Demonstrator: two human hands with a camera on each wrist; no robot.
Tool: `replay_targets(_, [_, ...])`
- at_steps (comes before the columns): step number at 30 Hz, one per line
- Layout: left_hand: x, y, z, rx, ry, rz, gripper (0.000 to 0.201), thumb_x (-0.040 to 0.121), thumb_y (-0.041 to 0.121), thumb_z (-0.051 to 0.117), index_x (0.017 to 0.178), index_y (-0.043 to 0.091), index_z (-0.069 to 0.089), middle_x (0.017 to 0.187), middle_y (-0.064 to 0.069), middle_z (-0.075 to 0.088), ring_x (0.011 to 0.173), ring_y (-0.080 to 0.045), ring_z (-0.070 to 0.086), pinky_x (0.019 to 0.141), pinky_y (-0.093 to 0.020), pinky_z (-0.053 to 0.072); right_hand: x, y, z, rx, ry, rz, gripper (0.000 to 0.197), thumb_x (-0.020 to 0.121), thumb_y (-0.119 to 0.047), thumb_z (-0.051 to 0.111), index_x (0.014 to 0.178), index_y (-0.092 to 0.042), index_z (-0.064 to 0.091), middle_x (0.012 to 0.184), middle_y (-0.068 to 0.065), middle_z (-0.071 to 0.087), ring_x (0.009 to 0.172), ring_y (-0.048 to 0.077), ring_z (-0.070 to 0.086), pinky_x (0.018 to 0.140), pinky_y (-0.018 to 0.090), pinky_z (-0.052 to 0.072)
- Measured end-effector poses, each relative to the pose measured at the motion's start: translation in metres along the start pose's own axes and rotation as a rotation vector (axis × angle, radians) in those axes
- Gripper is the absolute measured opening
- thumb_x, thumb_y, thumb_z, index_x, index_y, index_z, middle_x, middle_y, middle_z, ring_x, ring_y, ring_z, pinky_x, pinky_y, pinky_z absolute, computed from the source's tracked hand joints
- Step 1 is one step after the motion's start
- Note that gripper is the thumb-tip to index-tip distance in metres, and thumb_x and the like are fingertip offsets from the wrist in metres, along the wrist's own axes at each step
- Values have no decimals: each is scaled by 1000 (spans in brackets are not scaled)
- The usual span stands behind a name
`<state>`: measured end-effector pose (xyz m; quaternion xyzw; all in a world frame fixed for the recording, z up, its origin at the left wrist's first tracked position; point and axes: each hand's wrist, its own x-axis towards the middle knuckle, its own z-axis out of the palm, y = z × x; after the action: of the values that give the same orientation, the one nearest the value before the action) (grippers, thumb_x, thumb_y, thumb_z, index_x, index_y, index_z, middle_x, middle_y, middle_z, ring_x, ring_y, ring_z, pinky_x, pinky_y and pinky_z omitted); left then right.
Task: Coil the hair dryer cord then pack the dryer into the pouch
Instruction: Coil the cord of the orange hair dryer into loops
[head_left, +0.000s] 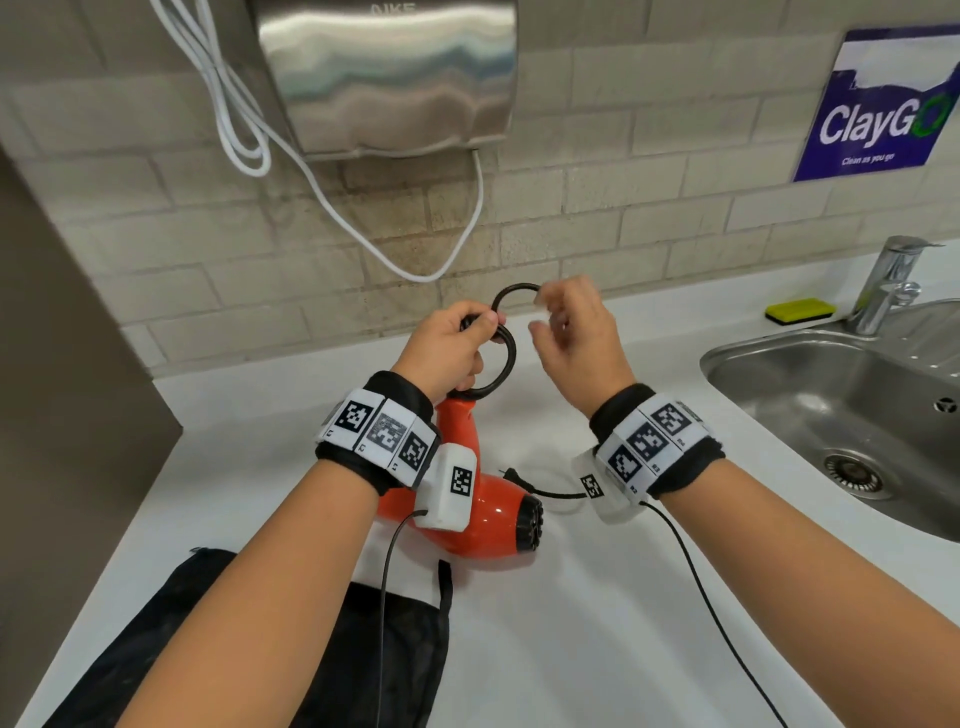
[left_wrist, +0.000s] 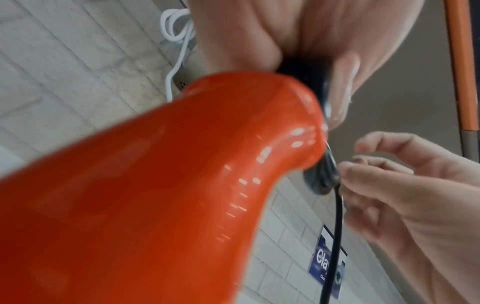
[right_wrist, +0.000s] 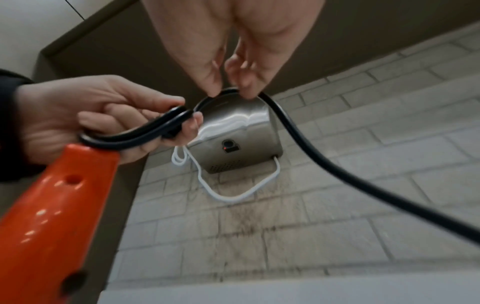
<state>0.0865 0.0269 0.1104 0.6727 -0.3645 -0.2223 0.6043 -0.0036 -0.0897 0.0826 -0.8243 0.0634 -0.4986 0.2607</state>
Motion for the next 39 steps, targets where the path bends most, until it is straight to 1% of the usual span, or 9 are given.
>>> replay_targets(3, [0,-2,-2,-43,46,19,15,96,11,44,90,17,56,74,-1,52,31,0,28,32,-13,22,-23,16,9,-18,-377,84,11,83,0,51,83,-7,59,81,6,57,68,18,52,62,11,40])
replay_targets(7, [-2,-5,-4,-59,56,43,19,94,8,46,86,20,58,73,-2,51,31,0,27,33,-11,21,-60,50,27,-341,-1007,352,26,89,-15,52,114,-13,55,118,8,60,98,20,57,85,27,43])
replay_targets(10, [-4,-5,-5,-66,64,42,12,92,10,49,88,16,58,72,-1,52,32,-1,27,33,-13,20,-81,61,33,-495,-1189,499,47,80,-24,65,123,-19,47,125,6,54,111,23,55,93,34,46])
replay_targets(13, [-5,-3,-6,-72,74,14,10,93,12,49,88,14,57,74,-1,52,31,-1,27,33,-12,19,-92,69,36,-580,-1260,502,49,78,-12,67,123,-14,48,122,7,54,112,25,54,94,34,46])
replay_targets(18, [-4,-3,-7,-67,84,-7,18,95,12,44,84,17,58,75,-1,52,31,-1,27,33,-12,20,-85,74,32,-589,-1069,592,27,90,-7,43,115,-9,56,106,10,60,92,24,59,77,28,44])
replay_targets(22, [-1,-5,-5,-82,104,10,15,95,13,46,85,16,56,76,-1,53,30,-1,28,32,-12,21,-55,58,15,-237,-577,669,24,93,-13,41,107,-4,59,86,14,60,66,22,51,60,27,39])
replay_targets(28, [6,-8,-1,-69,207,29,10,94,16,47,99,11,54,74,-1,55,30,-1,30,33,-12,23,-29,14,-7,-58,35,424,28,92,-28,44,80,-11,62,48,-5,41,46,13,39,48,27,30])
replay_targets(33, [7,-8,0,-53,227,24,13,96,20,44,97,15,55,74,2,53,31,-1,31,34,-13,25,-31,-6,-5,-53,51,236,29,83,-33,47,65,-17,63,41,-10,35,42,7,38,45,23,27])
replay_targets(39, [7,-10,-2,-12,225,63,11,95,22,45,97,16,55,75,2,53,31,-1,33,33,-15,26,-28,-16,0,-182,-30,55,37,79,-42,41,66,-15,64,51,-13,42,49,9,41,46,18,30])
